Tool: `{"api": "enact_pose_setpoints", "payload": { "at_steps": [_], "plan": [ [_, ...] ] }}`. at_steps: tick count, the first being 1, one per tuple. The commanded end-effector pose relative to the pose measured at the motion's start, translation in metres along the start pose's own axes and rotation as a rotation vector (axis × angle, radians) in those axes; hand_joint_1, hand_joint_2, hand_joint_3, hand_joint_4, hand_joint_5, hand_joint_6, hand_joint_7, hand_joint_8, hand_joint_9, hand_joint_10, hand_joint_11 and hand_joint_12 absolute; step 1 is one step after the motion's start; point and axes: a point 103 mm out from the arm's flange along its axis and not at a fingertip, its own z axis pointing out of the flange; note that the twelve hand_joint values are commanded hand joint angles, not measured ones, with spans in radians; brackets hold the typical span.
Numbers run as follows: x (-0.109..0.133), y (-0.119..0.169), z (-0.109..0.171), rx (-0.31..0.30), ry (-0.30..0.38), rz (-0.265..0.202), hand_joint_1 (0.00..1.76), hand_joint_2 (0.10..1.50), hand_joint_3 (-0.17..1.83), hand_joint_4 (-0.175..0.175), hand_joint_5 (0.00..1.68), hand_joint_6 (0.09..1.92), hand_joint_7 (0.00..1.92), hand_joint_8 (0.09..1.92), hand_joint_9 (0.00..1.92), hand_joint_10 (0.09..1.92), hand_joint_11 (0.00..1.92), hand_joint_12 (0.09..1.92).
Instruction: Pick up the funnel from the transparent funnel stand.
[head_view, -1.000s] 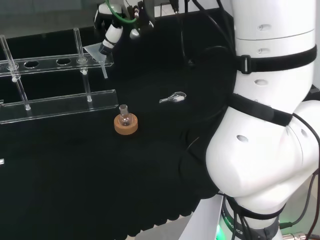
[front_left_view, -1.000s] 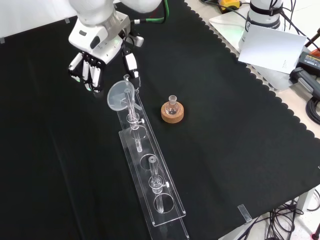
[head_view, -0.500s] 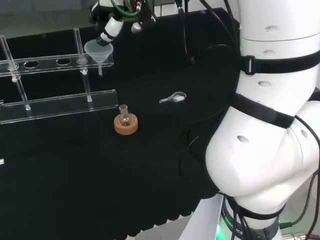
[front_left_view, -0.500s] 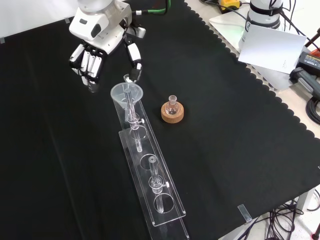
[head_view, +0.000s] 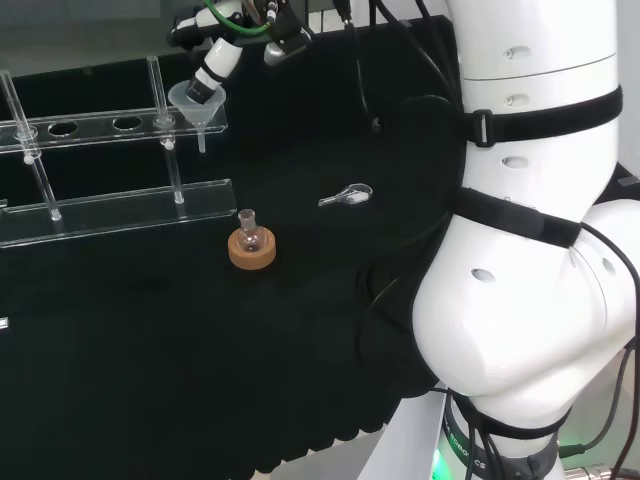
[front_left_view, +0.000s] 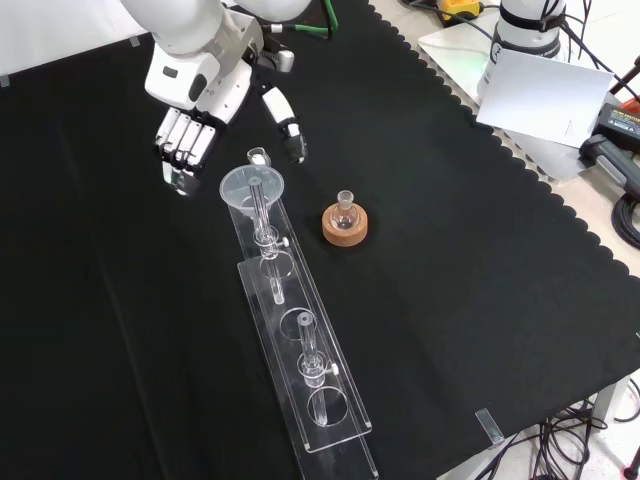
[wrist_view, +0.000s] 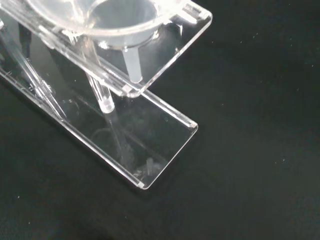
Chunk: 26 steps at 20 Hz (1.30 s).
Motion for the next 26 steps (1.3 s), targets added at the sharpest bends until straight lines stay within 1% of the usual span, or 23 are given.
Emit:
{"api": "enact_pose_setpoints", "payload": {
  "at_steps": [1,2,4,6,8,11,15,18,22,26],
  "plan": [
    [0.03,0.015,-0.009,0.003,-0.024,-0.006,0.45,0.55,0.16,-0.079,0.0,0.09,0.0,0.42,0.0,0.64,0.0,1.43],
    [0.028,0.013,-0.007,-0.007,-0.022,-0.006,0.45,0.55,0.15,-0.08,0.0,0.09,0.0,0.42,0.0,0.64,0.0,1.43],
    [0.018,0.0,0.005,-0.021,-0.024,-0.002,0.46,0.55,0.14,-0.082,0.0,0.09,0.0,0.42,0.0,0.64,0.0,1.43],
    [0.011,-0.003,0.014,-0.012,-0.031,-0.001,0.46,0.56,0.13,-0.084,0.0,0.09,0.0,0.45,0.0,0.68,0.0,1.43],
    [0.011,0.001,0.014,0.007,-0.056,-0.002,0.47,0.57,0.11,-0.087,0.0,0.09,0.0,0.51,0.0,0.74,0.0,1.45],
    [0.008,-0.001,0.019,0.008,-0.052,-0.002,0.49,0.58,0.09,-0.089,0.0,0.09,0.0,0.57,0.0,0.8,0.0,1.47],
    [0.005,-0.001,0.023,0.004,-0.042,-0.001,0.49,0.58,0.09,-0.09,0.0,0.09,0.0,0.59,0.0,0.83,0.0,1.47],
    [0.006,0.001,0.025,0.008,-0.027,0.014,0.5,0.58,0.09,-0.089,0.0,0.09,0.0,0.59,0.0,0.83,0.0,1.48],
    [0.007,0.004,0.025,0.011,-0.05,0.009,0.51,0.6,0.08,-0.084,0.01,0.09,0.04,0.67,0.0,0.93,0.0,1.49],
    [0.01,0.007,0.026,0.005,-0.058,0.004,0.54,0.61,0.08,-0.083,0.05,0.09,0.09,0.71,0.02,0.96,0.0,1.5]
  ]
}}
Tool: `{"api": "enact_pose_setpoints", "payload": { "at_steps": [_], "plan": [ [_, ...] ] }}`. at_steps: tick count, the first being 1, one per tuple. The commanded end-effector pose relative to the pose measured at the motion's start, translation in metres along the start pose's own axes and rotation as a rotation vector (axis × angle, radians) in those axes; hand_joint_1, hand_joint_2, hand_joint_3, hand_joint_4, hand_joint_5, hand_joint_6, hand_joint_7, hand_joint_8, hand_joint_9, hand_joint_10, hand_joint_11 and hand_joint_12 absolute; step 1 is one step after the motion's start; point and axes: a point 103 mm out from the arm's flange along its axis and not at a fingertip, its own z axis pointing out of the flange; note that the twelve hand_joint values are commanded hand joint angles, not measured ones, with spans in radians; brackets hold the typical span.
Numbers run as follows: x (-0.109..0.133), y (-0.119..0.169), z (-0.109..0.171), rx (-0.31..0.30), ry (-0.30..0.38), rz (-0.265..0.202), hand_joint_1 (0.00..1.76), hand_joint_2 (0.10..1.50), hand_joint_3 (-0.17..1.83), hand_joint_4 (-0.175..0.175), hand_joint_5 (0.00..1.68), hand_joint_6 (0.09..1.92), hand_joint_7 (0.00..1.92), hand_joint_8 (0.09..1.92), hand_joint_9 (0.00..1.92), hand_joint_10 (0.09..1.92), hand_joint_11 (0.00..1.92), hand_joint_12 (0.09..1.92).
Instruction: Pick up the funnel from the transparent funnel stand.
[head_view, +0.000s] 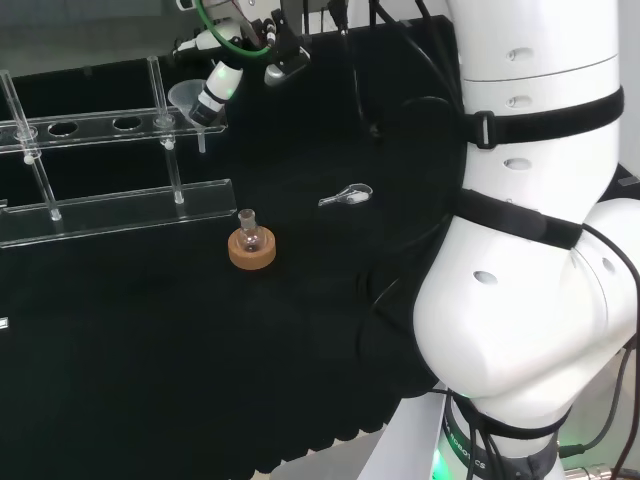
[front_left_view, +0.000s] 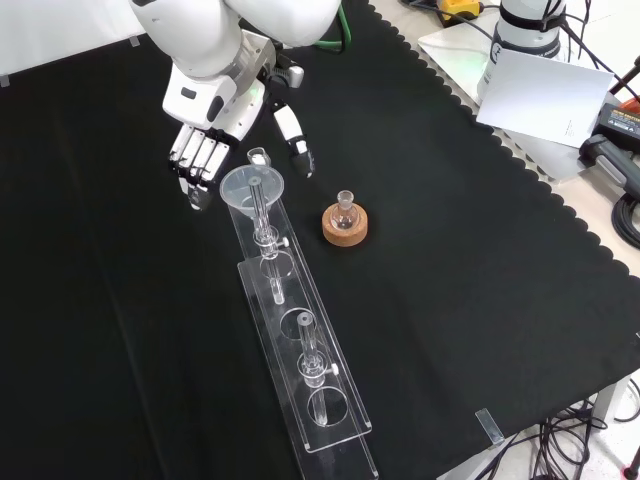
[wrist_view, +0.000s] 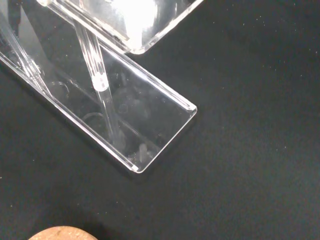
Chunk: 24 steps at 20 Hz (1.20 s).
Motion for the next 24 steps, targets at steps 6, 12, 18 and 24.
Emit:
{"api": "enact_pose_setpoints", "payload": {
  "at_steps": [6,12,18,24],
  "plan": [
    [-0.002,0.003,0.004,0.006,0.031,-0.008,0.59,0.64,0.09,-0.062,0.24,0.09,0.32,0.67,0.15,0.92,0.0,1.52],
    [0.0,0.005,0.004,0.015,-0.004,-0.001,0.65,0.65,0.11,-0.046,0.48,0.09,0.58,0.58,0.29,0.83,0.0,1.52],
    [0.003,0.003,0.001,-0.039,0.031,0.005,0.69,0.65,0.14,-0.043,0.58,0.09,0.71,0.55,0.4,0.76,0.0,1.52],
    [0.0,-0.007,-0.006,-0.149,0.047,-0.008,0.78,0.62,0.24,0.005,0.75,0.11,0.97,0.5,0.58,0.57,0.0,1.54]
  ]
}}
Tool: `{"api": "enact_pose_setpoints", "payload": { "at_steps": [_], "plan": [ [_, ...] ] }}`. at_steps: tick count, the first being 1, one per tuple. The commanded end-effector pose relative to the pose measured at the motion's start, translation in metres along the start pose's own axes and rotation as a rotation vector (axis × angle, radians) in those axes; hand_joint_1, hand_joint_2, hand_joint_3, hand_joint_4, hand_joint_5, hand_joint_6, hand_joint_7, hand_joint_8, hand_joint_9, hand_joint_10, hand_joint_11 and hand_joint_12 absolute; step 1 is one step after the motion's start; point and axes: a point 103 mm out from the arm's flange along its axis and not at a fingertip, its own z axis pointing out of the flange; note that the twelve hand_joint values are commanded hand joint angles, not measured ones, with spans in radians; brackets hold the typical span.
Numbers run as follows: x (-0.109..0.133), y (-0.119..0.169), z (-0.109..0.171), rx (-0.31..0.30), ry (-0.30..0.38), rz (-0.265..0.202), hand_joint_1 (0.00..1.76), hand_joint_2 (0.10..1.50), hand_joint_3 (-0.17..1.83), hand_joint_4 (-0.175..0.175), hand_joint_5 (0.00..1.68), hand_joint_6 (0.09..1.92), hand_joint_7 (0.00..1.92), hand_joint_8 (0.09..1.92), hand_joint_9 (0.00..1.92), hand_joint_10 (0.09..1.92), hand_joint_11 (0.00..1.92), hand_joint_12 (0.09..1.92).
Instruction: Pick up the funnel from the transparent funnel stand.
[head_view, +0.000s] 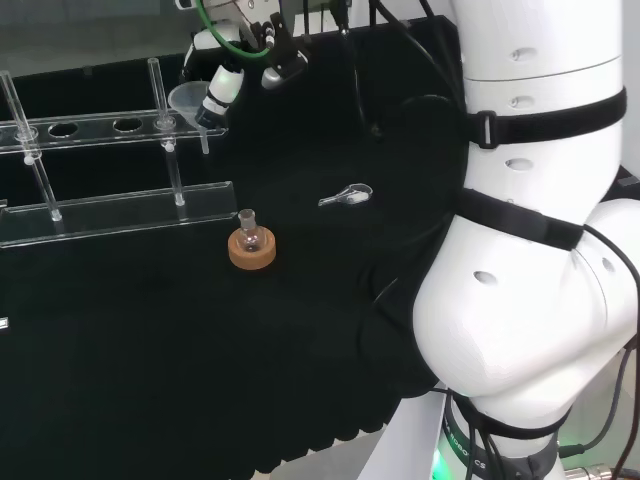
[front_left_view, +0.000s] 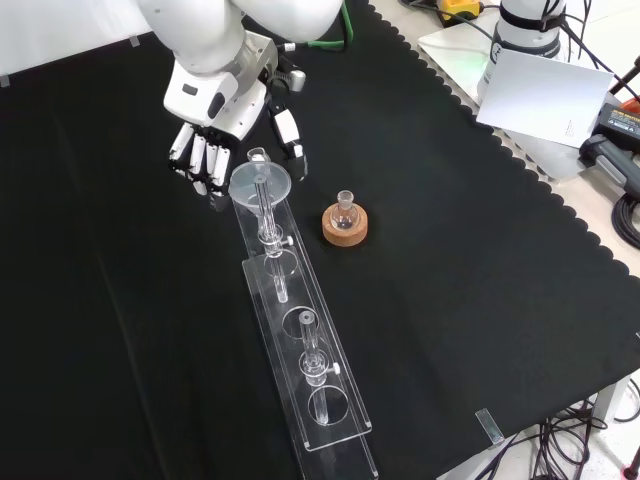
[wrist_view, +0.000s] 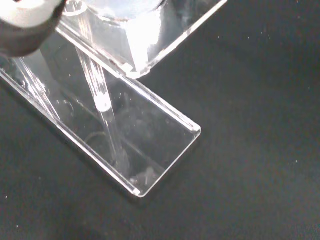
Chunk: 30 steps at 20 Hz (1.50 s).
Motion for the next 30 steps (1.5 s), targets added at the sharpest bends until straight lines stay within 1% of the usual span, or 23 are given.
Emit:
{"api": "enact_pose_setpoints", "payload": {
  "at_steps": [1,2,5,10,13,15,16,19,22,24,25,27,30],
  "plan": [
    [-0.004,-0.011,-0.011,-0.107,0.024,-0.007,0.79,0.61,0.27,0.015,0.77,0.14,1.0,0.49,0.61,0.53,0.0,1.54],
    [-0.005,-0.014,-0.014,-0.121,0.031,-0.008,0.81,0.59,0.31,0.02,0.78,0.17,1.03,0.48,0.64,0.5,0.0,1.54],
    [-0.005,-0.021,-0.02,-0.136,0.03,-0.002,0.82,0.55,0.41,0.028,0.77,0.28,1.08,0.46,0.7,0.43,0.0,1.54],
    [0.0,-0.032,-0.035,-0.155,0.04,0.003,0.83,0.52,0.5,0.03,0.72,0.45,1.11,0.45,0.73,0.4,0.0,1.55],
    [0.007,-0.04,-0.046,-0.171,0.029,-0.014,0.83,0.51,0.5,0.029,0.72,0.47,1.11,0.45,0.73,0.4,0.0,1.55],
    [0.009,-0.044,-0.051,-0.182,0.028,-0.023,0.83,0.51,0.51,0.029,0.72,0.47,1.11,0.45,0.74,0.4,0.0,1.55],
    [0.01,-0.047,-0.054,-0.193,0.026,-0.038,0.83,0.51,0.51,0.029,0.72,0.48,1.11,0.45,0.74,0.4,0.0,1.55],
    [0.011,-0.056,-0.065,-0.217,0.019,-0.051,0.83,0.51,0.51,0.029,0.72,0.48,1.12,0.45,0.74,0.4,0.0,1.55],
    [0.014,-0.062,-0.074,-0.223,0.005,-0.049,0.83,0.51,0.51,0.029,0.72,0.48,1.12,0.46,0.74,0.4,0.0,1.55],
    [0.013,-0.069,-0.077,-0.231,-0.005,-0.055,0.83,0.51,0.51,0.029,0.72,0.49,1.12,0.46,0.74,0.4,0.0,1.55],
    [0.01,-0.072,-0.077,-0.235,-0.005,-0.054,0.83,0.51,0.51,0.029,0.72,0.49,1.12,0.46,0.74,0.4,0.0,1.55],
    [0.012,-0.075,-0.082,-0.243,-0.01,-0.046,0.83,0.51,0.51,0.029,0.72,0.49,1.12,0.46,0.74,0.4,0.0,1.55],
    [0.014,-0.082,-0.088,-0.246,-0.028,-0.048,0.83,0.51,0.51,0.029,0.72,0.49,1.12,0.46,0.74,0.4,0.0,1.56]
  ]
}}
